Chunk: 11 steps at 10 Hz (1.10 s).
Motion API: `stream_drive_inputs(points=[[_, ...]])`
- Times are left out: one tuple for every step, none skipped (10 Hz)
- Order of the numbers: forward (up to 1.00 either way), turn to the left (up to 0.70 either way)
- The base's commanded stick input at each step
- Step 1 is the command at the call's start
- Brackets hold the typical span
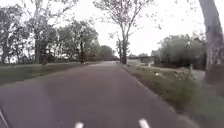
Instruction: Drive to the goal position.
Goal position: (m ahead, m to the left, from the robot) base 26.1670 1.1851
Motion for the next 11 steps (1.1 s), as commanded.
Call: stream_drive_inputs(points=[[0.7, 0.0], [0.7, 0.0], [0.7, 0.0], [0.7, 0.0], [0.7, 0.0], [0.7, 0.0], [0.7, 0.0], [0.7, 0.0], [0.7, 0.0], [0.7, 0.0], [0.7, 0.0]])
